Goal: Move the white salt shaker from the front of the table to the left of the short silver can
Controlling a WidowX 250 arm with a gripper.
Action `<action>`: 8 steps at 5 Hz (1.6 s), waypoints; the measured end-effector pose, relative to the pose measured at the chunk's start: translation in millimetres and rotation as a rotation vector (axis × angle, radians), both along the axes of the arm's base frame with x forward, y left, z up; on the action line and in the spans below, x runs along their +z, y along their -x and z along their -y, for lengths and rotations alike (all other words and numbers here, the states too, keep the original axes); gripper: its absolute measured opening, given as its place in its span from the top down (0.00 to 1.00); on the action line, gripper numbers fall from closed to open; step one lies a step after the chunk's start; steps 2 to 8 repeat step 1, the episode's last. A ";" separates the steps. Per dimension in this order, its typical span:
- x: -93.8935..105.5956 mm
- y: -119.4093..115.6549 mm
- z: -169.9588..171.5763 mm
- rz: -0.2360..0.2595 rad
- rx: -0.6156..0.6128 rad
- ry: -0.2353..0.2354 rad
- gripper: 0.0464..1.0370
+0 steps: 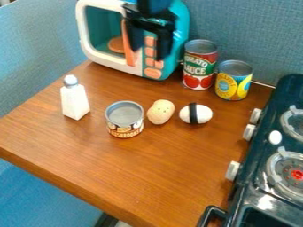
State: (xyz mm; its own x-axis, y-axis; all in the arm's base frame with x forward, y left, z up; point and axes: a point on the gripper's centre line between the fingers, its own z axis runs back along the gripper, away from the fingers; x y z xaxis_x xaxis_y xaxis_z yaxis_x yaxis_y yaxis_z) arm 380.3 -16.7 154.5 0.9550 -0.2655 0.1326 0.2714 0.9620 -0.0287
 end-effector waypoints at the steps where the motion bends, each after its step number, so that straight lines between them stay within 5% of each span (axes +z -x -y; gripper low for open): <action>1: -20.0 -4.4 48.4 0.011 -0.104 0.004 0.04; 8: -20.0 -4.4 48.4 0.011 -0.104 0.004 0.04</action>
